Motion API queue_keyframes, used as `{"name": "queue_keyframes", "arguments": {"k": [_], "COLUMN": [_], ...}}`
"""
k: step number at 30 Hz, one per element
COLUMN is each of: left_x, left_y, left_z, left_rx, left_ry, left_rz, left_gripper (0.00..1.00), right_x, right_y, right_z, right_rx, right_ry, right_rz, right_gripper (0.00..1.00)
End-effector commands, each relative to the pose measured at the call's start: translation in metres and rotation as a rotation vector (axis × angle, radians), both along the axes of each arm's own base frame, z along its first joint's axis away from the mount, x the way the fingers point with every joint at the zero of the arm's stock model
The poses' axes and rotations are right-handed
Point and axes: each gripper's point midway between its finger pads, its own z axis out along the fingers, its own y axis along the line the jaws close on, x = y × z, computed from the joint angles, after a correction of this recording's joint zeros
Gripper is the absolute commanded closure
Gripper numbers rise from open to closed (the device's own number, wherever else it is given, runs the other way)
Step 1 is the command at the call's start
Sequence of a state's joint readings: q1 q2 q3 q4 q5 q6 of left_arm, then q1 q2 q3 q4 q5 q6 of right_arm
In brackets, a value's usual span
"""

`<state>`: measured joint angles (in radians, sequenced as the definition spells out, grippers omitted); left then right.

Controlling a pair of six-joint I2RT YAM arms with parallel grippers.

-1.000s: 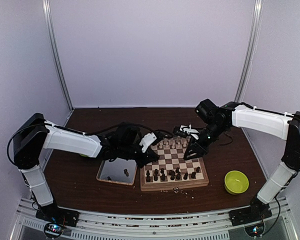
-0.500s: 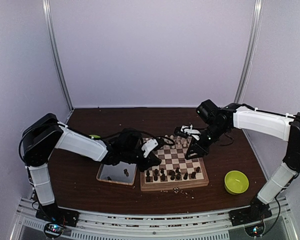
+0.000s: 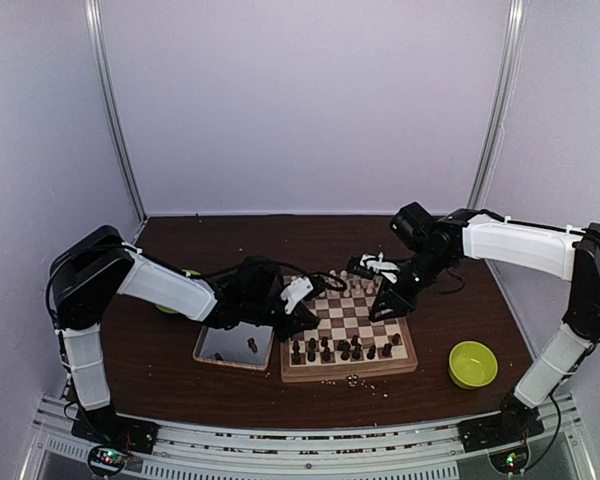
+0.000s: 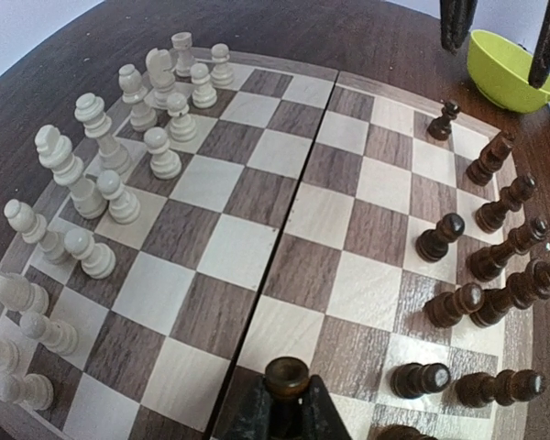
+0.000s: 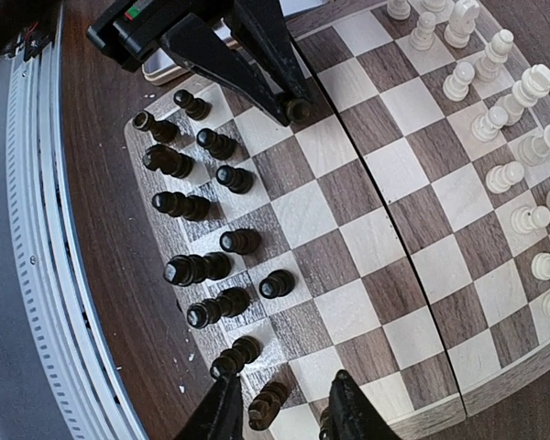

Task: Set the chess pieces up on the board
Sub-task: Place the rook on the chessboard.

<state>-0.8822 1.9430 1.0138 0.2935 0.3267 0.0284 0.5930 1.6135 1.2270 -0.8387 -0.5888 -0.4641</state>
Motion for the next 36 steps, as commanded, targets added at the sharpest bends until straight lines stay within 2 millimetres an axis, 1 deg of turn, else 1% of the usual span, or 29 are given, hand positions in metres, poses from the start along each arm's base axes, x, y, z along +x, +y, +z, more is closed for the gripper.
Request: {"name": "queue_keyframes", "arguments": {"k": [1, 15, 19, 22, 25, 27, 29, 31, 32, 33, 34, 36], "left_x": [0.002, 0.0, -0.001, -0.002, -0.002, -0.004, -0.009, -0.015, -0.019, -0.023, -0.026, -0.021], "left_y": [0.006, 0.014, 0.018, 0.019, 0.021, 0.024, 0.028, 0.036, 0.041, 0.047, 0.054, 0.074], "left_z": [-0.009, 0.012, 0.015, 0.018, 0.021, 0.026, 0.034, 0.048, 0.058, 0.075, 0.087, 0.107], "left_rx": [0.013, 0.002, 0.008, 0.007, 0.014, 0.016, 0.034, 0.047, 0.048, 0.036, 0.037, 0.031], "left_ry": [0.0, -0.034, -0.035, -0.037, -0.042, -0.042, -0.032, -0.026, -0.027, -0.04, -0.05, -0.09], "left_rz": [0.0, 0.018, 0.024, 0.024, 0.031, 0.029, 0.021, 0.017, 0.02, 0.025, 0.037, 0.135], "left_gripper": [0.87, 0.83, 0.82, 0.79, 0.79, 0.78, 0.78, 0.75, 0.75, 0.73, 0.7, 0.64], "right_x": [0.006, 0.005, 0.005, 0.005, 0.005, 0.006, 0.008, 0.014, 0.016, 0.021, 0.025, 0.031], "right_y": [0.006, 0.009, 0.009, 0.01, 0.011, 0.011, 0.012, 0.016, 0.018, 0.022, 0.025, 0.035], "right_z": [0.002, -0.002, -0.002, -0.001, 0.001, 0.004, 0.009, 0.017, 0.02, 0.023, 0.026, 0.026], "right_rx": [0.024, 0.024, 0.025, 0.027, 0.03, 0.032, 0.03, 0.034, 0.033, 0.033, 0.028, 0.006], "right_ry": [-0.003, 0.021, 0.029, 0.03, 0.028, 0.022, 0.014, 0.003, 0.008, 0.006, 0.005, -0.004], "right_rz": [0.002, 0.005, 0.005, 0.008, 0.008, 0.011, 0.017, 0.021, 0.022, 0.023, 0.02, 0.029], "right_gripper": [0.67, 0.67, 0.67, 0.67, 0.67, 0.67, 0.67, 0.67, 0.67, 0.67, 0.66, 0.65]}}
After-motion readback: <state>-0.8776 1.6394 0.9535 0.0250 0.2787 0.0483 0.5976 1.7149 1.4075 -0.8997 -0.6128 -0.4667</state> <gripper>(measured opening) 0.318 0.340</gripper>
